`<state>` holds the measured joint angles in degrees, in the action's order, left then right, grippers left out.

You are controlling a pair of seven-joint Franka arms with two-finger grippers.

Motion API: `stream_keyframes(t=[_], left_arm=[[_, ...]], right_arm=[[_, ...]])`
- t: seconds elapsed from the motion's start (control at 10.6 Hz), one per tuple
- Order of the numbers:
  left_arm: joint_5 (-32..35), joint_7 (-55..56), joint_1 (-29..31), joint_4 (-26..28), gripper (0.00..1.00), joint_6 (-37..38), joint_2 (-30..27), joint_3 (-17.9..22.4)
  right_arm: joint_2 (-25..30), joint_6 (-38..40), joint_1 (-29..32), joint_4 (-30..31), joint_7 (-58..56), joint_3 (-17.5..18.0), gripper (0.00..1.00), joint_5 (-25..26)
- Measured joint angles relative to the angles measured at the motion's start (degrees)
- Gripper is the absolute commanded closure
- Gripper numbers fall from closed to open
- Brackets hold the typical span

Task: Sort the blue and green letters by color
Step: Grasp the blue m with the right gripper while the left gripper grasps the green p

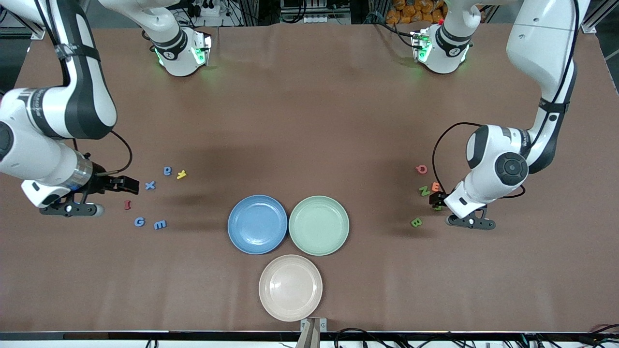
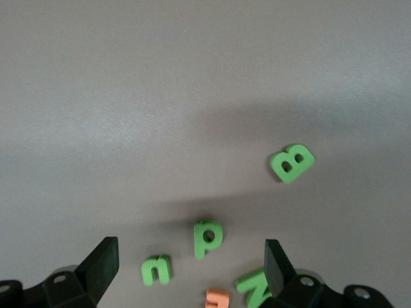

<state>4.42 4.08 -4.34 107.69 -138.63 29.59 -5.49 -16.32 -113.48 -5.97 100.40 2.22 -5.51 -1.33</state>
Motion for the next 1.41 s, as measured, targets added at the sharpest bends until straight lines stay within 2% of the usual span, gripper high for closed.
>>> stream_keyframes(t=[0.19, 0.56, 0.75, 1.13, 1.41], left_arm=[[0.0, 1.06, -0.02, -0.01, 0.0, -2.21, 2.42, 0.03], [0.01, 1.73, -0.06, -0.23, 0.0, -3.12, 3.73, 0.01], [0.01, 1.75, -0.06, -0.2, 0.0, -3.12, 3.76, 0.01], [0.02, 1.77, -0.07, -0.24, 0.0, -3.12, 3.7, 0.0], [0.13, 3.43, -0.49, 0.28, 0.0, -3.01, 3.69, -0.19]], right_arm=[[-2.69, -2.36, 1.35, 1.2, -0.1, -0.02, 0.0, -3.7], [-6.96, -7.03, 2.26, 1.19, 3.82, -0.39, 0.0, -4.54], [-8.63, -9.61, 2.36, 1.19, 15.72, -0.4, 0.0, -4.68], [-11.38, -11.38, -0.86, -0.25, 50.52, -0.15, 0.0, -4.02], [-12.1, -11.26, -1.5, -1.82, 59.18, -0.13, 0.0, -4.02]])
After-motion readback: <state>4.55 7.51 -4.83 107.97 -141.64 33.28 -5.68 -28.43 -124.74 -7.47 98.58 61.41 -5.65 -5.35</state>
